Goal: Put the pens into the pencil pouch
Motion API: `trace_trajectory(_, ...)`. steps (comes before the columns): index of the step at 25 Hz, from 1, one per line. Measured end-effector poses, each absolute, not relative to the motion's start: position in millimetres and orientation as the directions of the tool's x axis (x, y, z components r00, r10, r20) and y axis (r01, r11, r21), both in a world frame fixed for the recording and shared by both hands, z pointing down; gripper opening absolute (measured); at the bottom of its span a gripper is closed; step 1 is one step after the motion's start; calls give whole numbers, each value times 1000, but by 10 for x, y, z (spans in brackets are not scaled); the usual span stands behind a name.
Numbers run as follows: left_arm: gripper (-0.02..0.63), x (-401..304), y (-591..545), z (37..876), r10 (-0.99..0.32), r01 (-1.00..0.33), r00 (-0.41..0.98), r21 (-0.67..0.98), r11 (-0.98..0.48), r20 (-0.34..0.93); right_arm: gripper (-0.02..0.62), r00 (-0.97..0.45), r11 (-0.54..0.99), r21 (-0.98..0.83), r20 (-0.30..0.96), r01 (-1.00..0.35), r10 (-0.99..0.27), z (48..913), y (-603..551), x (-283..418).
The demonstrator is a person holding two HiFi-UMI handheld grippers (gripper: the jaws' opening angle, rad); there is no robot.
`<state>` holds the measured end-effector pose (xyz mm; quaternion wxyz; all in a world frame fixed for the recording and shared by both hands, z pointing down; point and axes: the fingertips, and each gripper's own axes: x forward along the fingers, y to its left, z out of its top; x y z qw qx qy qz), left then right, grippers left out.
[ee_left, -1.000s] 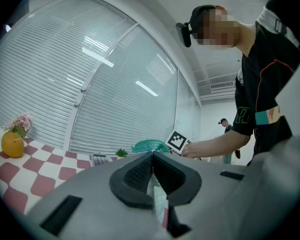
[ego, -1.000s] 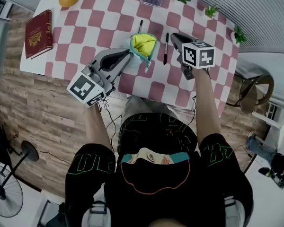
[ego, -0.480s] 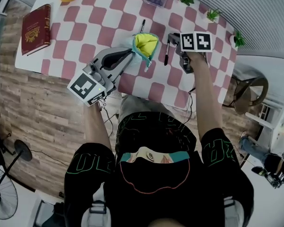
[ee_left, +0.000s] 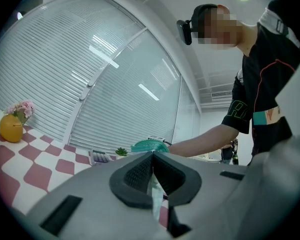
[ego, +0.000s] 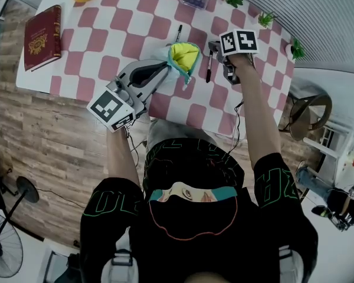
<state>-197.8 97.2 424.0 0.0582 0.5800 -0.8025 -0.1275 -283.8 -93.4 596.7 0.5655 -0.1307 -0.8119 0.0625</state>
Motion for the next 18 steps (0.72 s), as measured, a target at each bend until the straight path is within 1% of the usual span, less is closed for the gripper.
trace_trajectory(9,2,-2001,1038,4259,-952,-921,-300,279,272,-59,84,-268,969,-236,931,79,249,6040,-947,-2831)
trace_trajectory(18,2,-1990,1031,4227,-962,-931,-267,274,240,-65,58,-326,960,-281,907,2,266,6015,-933,-2790)
